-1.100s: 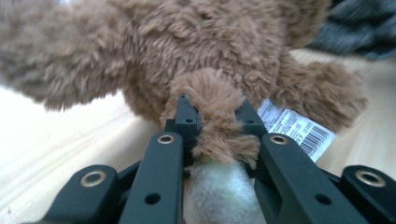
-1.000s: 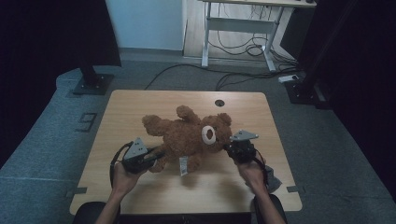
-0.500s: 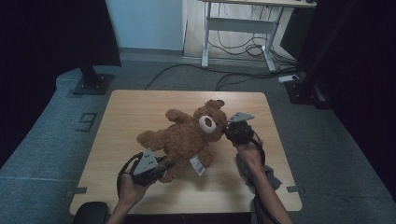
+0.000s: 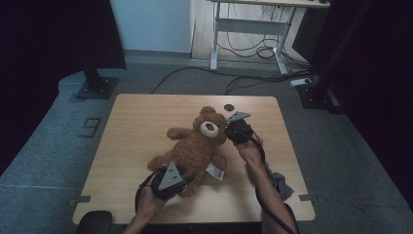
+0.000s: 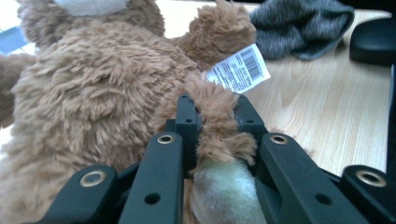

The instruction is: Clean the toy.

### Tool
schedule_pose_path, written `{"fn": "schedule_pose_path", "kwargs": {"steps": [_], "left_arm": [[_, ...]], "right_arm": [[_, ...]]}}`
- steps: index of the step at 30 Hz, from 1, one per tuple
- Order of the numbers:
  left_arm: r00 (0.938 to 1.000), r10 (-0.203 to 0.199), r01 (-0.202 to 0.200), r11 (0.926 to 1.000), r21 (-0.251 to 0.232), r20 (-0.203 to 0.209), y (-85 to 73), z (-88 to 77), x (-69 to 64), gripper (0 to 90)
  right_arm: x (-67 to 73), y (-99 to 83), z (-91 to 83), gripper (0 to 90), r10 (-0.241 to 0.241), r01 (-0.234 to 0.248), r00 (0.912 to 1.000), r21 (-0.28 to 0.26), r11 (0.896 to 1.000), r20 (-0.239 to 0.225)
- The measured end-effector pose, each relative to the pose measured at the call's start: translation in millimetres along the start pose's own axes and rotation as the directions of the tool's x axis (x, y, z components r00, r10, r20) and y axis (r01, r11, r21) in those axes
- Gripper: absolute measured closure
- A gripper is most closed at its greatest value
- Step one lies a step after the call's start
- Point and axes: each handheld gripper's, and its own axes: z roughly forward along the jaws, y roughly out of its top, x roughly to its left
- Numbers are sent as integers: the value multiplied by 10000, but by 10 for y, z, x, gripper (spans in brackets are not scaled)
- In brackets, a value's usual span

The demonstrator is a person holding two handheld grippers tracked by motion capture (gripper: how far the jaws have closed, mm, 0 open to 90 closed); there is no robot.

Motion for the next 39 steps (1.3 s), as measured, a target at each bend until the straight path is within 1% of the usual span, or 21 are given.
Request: {"fn": "schedule_pose_path", "kwargs": {"steps": [1,3,5,9,10,12,14,15,16,17,19,21,22,23,27,29,30,33,35,37,39], "left_arm": [[10000,-90,89,9997,226,37,-49,58,-2,757],[9999,-158,156,9996,250,59,-64,74,2,752],[9991,-360,351,9987,364,242,-68,105,16,738],[9987,-424,413,9985,365,292,-81,123,31,702],[9984,-466,455,9983,369,314,-82,121,39,686],[9984,-448,432,9980,466,354,-71,103,56,608],[9983,-258,234,9986,469,517,-41,51,78,514],[9984,-197,179,9993,342,529,-21,4,93,472],[9979,-201,189,9996,200,617,2,-50,120,440],[9972,-281,272,9995,135,700,29,-104,152,391],[9985,-180,186,9998,-107,512,70,-221,218,354],[9996,-146,150,9997,-176,228,89,-310,290,312],[9996,-146,150,9997,-176,228,89,-310,290,297],[9997,-236,236,9996,-135,-28,86,-376,378,283],[9973,-540,548,9984,162,-495,50,-451,573,235],[9952,-710,736,9966,363,-677,20,-456,666,219],[9940,-836,869,9952,444,-706,5,-448,708,206],[9926,-991,1037,9924,658,-700,-28,-398,796,191],[9925,-973,1031,9915,797,-734,-34,-355,838,179],[9928,-934,1005,9901,982,-746,-36,-311,872,175],[9928,-1099,1144,9879,1051,-477,-42,-270,909,170]], "right_arm": [[3,-27,57,808,30,-30,10000,92,10000,-37],[2,-78,144,807,183,-181,9998,227,9996,-82],[-16,-125,205,806,353,-348,9993,356,9988,-118],[-64,-196,262,799,638,-624,9977,576,9964,-231],[-72,-206,266,795,663,-648,9975,588,9962,-248],[-90,-222,266,777,787,-766,9963,611,9952,-342],[-119,-230,263,735,884,-857,9954,676,9940,-376],[-133,-234,253,710,940,-916,9950,648,9937,-339],[-155,-239,241,670,938,-918,9951,587,9940,-320],[-178,-242,226,600,1024,-1007,9942,518,9936,-319],[-222,-242,195,551,1432,-1412,9881,378,9893,-566],[-231,-237,169,506,1427,-1410,9886,369,9893,-483],[-227,-238,152,489,1362,-1346,9894,320,9904,-509],[-222,-238,133,459,1356,-1343,9894,277,9906,-528],[-181,-236,10,371,1224,-1219,9907,113,9925,-602],[-150,-233,-81,346,1187,-1184,9892,84,9929,-863],[-129,-234,-126,324,1156,-1155,9886,61,9933,-962],[-46,-258,-263,299,1016,-1025,9856,4,9947,-1355],[26,-287,-331,278,933,-948,9836,-25,9955,-1546],[113,-327,-366,262,900,-900,9779,90,9959,-1884],[208,-372,-368,247,773,-741,9743,228,9970,-2115]]}}
